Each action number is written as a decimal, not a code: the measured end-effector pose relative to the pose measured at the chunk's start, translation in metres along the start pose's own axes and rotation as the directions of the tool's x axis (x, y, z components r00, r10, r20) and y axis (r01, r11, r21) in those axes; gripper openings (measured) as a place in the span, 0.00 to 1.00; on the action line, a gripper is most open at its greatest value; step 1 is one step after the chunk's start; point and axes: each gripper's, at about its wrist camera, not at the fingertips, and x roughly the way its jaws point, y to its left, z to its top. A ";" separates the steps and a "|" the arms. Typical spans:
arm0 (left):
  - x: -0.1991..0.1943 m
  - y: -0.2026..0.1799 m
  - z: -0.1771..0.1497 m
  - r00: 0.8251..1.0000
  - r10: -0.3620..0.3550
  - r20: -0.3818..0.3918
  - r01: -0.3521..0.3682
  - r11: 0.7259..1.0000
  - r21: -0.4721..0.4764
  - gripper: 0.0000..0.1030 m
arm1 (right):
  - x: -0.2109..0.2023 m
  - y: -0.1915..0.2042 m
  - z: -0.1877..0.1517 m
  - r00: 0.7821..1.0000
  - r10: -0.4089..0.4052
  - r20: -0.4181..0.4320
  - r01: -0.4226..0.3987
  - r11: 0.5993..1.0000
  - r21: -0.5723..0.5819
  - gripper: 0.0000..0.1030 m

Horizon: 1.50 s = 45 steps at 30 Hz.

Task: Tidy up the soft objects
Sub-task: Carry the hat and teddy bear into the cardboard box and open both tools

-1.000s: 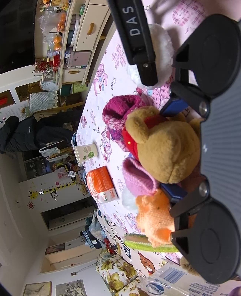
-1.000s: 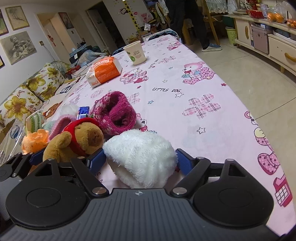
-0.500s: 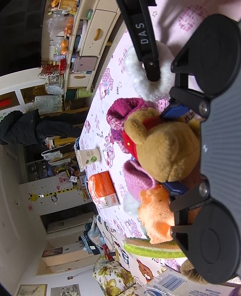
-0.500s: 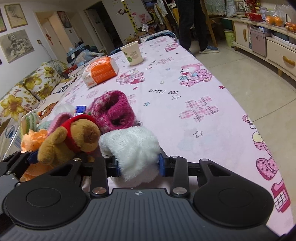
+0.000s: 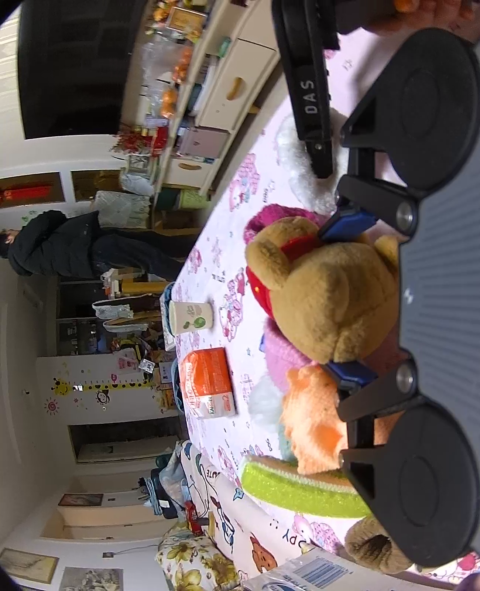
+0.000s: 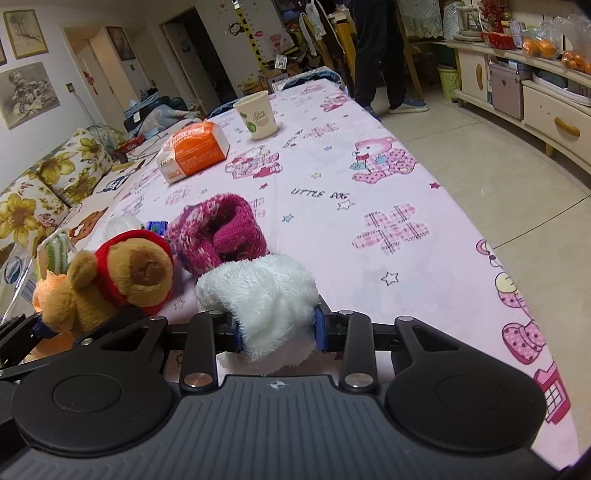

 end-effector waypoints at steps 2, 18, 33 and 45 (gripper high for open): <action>-0.003 0.002 0.002 1.000 -0.013 0.011 0.013 1.000 -0.012 0.64 | -0.002 0.001 0.001 1.000 -0.001 0.009 0.001 1.000 0.002 0.40; -0.042 0.033 0.012 0.992 -0.024 0.122 0.035 0.995 -0.088 0.64 | -0.005 0.015 0.005 0.998 0.028 0.050 -0.030 0.999 0.041 0.40; -0.078 0.077 0.012 0.976 0.069 0.209 -0.032 0.984 -0.176 0.64 | -0.003 0.037 0.014 0.993 0.063 0.099 -0.062 0.998 -0.014 0.40; -0.099 0.112 0.007 0.944 0.227 0.241 -0.155 0.946 -0.283 0.64 | -0.007 0.076 0.018 0.981 0.159 0.114 -0.144 0.981 -0.133 0.40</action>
